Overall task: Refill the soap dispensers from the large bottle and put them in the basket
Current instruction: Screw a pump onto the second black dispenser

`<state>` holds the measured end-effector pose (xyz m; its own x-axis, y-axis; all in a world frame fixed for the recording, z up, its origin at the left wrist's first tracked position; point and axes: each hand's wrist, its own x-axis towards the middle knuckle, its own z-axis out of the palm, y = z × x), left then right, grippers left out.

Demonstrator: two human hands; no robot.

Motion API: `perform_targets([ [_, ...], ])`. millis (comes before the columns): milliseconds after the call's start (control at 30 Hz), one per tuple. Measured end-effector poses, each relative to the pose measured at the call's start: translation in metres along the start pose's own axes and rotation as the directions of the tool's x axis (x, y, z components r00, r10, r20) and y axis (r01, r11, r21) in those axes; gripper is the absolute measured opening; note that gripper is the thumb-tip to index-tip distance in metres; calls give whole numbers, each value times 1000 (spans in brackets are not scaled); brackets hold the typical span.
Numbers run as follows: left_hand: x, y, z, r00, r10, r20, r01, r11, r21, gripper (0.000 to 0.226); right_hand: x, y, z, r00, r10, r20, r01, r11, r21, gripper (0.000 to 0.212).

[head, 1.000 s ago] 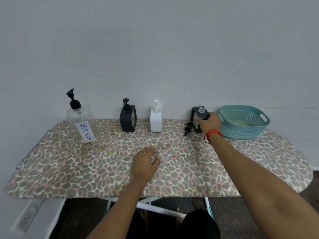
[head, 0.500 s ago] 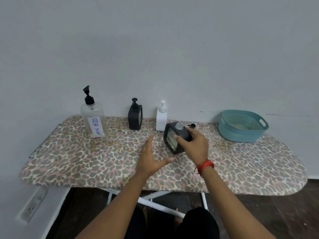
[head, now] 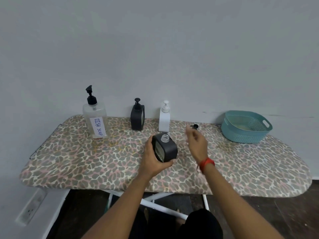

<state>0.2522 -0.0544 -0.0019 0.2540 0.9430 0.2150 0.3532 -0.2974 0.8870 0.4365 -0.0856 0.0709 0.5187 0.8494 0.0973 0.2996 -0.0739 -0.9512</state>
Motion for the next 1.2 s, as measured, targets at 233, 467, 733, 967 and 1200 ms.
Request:
perform_targets([
  [233,2,-6,0,1000,-13,20,14,999,-41,127,127,36,-3,916,402,4,-394,899,-192,52],
  [467,1,0,-2,1000,-13,18,14,996,-86,128,149,33,5,930,367,-28,-334,809,-484,36],
  [733,-2,8,-2,998,-62,9,62,994,-87,120,116,6,-16,979,182,93,-159,963,-217,17],
  [967,-15,52,-8,999,-19,-32,14,989,-145,114,13,-108,-39,938,-275,210,181,907,381,22],
  [1200,-31,127,-30,988,147,-56,-153,977,-147,108,-46,-183,-70,885,-435,168,305,811,499,23],
])
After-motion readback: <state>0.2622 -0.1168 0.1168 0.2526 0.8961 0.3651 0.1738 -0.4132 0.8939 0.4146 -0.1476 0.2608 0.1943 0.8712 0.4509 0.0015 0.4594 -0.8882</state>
